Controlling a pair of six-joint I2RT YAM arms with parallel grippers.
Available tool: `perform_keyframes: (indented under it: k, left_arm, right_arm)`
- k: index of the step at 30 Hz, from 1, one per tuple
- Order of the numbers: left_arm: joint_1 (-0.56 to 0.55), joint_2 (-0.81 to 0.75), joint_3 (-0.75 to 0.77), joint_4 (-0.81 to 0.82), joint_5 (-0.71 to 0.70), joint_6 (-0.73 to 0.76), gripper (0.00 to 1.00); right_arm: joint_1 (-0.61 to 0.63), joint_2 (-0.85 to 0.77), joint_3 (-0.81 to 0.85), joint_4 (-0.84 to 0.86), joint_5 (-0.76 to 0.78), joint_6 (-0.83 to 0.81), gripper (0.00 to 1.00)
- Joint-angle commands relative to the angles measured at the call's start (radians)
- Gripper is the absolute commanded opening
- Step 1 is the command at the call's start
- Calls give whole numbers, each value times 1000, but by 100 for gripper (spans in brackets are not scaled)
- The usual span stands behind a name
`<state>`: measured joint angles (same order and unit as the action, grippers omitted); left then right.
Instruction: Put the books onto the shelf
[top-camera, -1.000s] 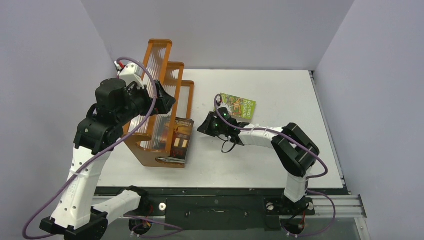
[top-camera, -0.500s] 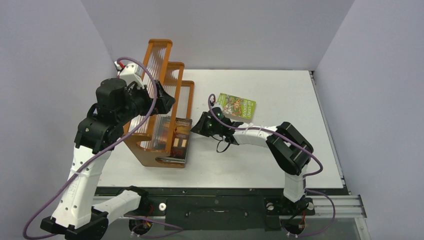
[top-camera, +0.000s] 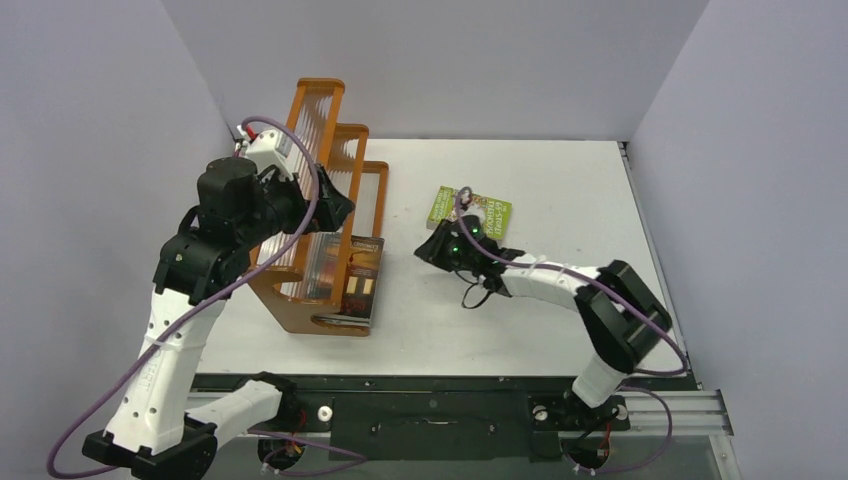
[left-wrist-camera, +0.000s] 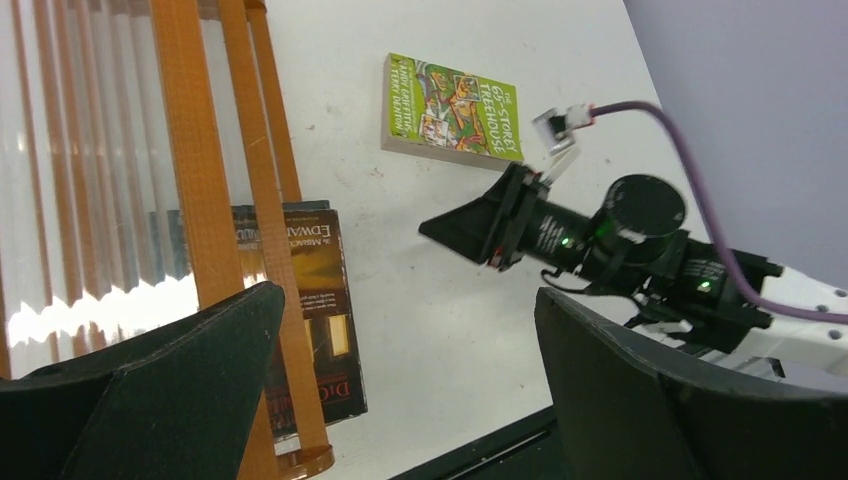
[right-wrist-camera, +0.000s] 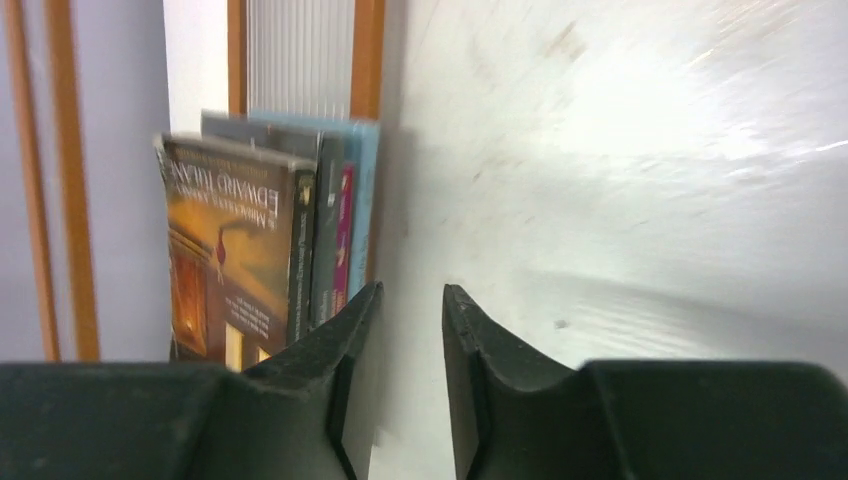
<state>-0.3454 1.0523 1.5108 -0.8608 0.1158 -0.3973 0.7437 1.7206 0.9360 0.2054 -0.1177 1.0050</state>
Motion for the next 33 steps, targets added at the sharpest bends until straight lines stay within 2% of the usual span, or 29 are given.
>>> perform_keyframes:
  k: [1, 4, 5, 8, 9, 11, 13, 15, 21, 25, 28, 30, 33]
  left_arm:
    - [2, 18, -24, 70, 96, 6, 97]
    - [-58, 64, -52, 95, 85, -16, 97]
    - [-89, 75, -62, 99, 38, -17, 97]
    - [-277, 128, -72, 121, -57, -35, 97]
    - [-308, 139, -74, 136, -75, -42, 97]
    - [-402, 170, -77, 156, -93, -72, 97]
    - [-445, 191, -80, 169, -104, -90, 97]
    - [-472, 191, -87, 180, -108, -110, 97]
    - [-502, 137, -144, 218, -137, -176, 97]
    - [-504, 106, -168, 206, -165, -211, 98]
    - [-505, 99, -182, 183, -178, -219, 97]
    - [-504, 98, -190, 177, -184, -221, 97]
    - [-503, 109, -206, 191, -188, -226, 96]
  right_arm:
    - [-129, -195, -66, -59, 134, -69, 33]
    - [-241, -238, -143, -82, 128, -84, 47]
    - [-297, -245, -148, -99, 126, -99, 52]
    - [-384, -219, -77, -195, 129, -189, 55]
    - [-415, -185, -42, -261, 140, -210, 55]
    - [-451, -103, 78, -346, 157, -269, 55]
    - [-477, 2, 227, -434, 182, -307, 56]
    - [-496, 120, 459, -519, 205, -327, 55]
    - [-517, 490, 989, -766, 195, -305, 55]
    - [-520, 662, 1173, -816, 134, -220, 55]
    - [-510, 734, 1211, -833, 87, -204, 55]
    - [-496, 727, 1185, -828, 84, -218, 55]
    - [-479, 669, 1039, -744, 16, -242, 55]
